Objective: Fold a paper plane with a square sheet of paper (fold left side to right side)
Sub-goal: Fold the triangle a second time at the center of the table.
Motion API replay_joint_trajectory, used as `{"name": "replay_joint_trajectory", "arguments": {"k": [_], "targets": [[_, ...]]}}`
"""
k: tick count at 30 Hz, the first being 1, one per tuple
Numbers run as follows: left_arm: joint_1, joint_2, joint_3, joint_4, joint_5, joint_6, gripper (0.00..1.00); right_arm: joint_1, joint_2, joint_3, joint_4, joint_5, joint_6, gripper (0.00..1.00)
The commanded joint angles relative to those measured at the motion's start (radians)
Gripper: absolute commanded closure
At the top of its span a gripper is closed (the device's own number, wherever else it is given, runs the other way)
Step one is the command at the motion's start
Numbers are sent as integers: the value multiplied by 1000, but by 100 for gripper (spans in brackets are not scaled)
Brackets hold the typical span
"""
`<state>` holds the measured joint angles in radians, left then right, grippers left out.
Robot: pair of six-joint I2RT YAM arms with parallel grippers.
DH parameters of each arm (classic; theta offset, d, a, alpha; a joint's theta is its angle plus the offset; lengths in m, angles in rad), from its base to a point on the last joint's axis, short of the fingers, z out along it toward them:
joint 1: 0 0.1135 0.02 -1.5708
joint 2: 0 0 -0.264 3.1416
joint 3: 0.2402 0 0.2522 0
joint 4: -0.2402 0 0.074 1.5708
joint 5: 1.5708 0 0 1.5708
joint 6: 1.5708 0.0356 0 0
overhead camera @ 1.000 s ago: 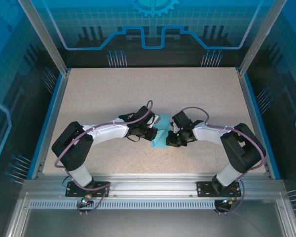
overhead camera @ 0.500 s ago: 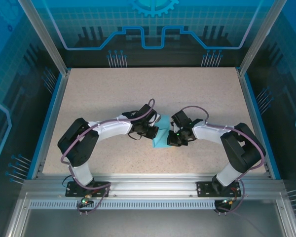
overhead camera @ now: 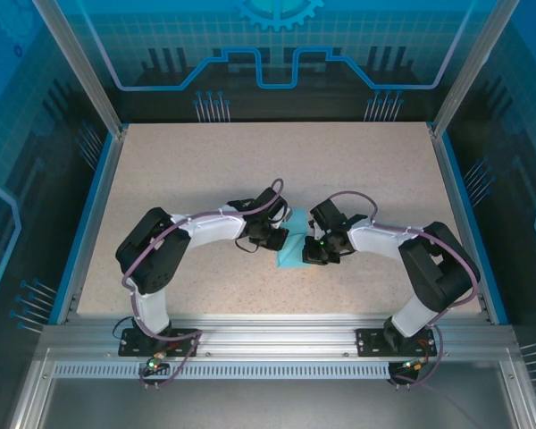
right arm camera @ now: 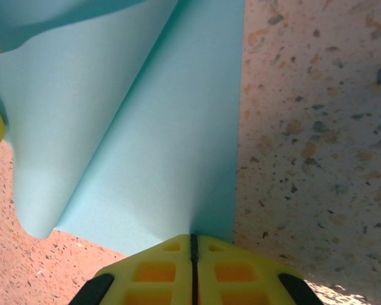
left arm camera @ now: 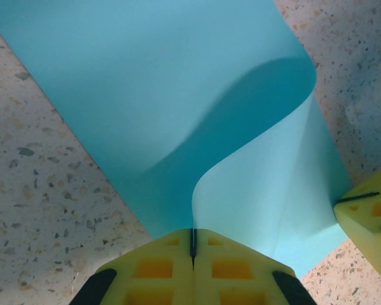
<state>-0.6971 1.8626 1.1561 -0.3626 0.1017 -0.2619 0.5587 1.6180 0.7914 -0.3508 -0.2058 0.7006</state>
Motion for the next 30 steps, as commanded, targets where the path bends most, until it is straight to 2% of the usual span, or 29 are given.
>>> {"name": "replay_joint_trajectory", "arguments": {"k": [1, 30], "targets": [[10, 20, 30, -33, -19, -10, 100, 10, 34, -3, -39, 22, -15, 91], [15, 41, 37, -35, -46, -16, 100, 14, 39, -4, -43, 26, -21, 91]]}}
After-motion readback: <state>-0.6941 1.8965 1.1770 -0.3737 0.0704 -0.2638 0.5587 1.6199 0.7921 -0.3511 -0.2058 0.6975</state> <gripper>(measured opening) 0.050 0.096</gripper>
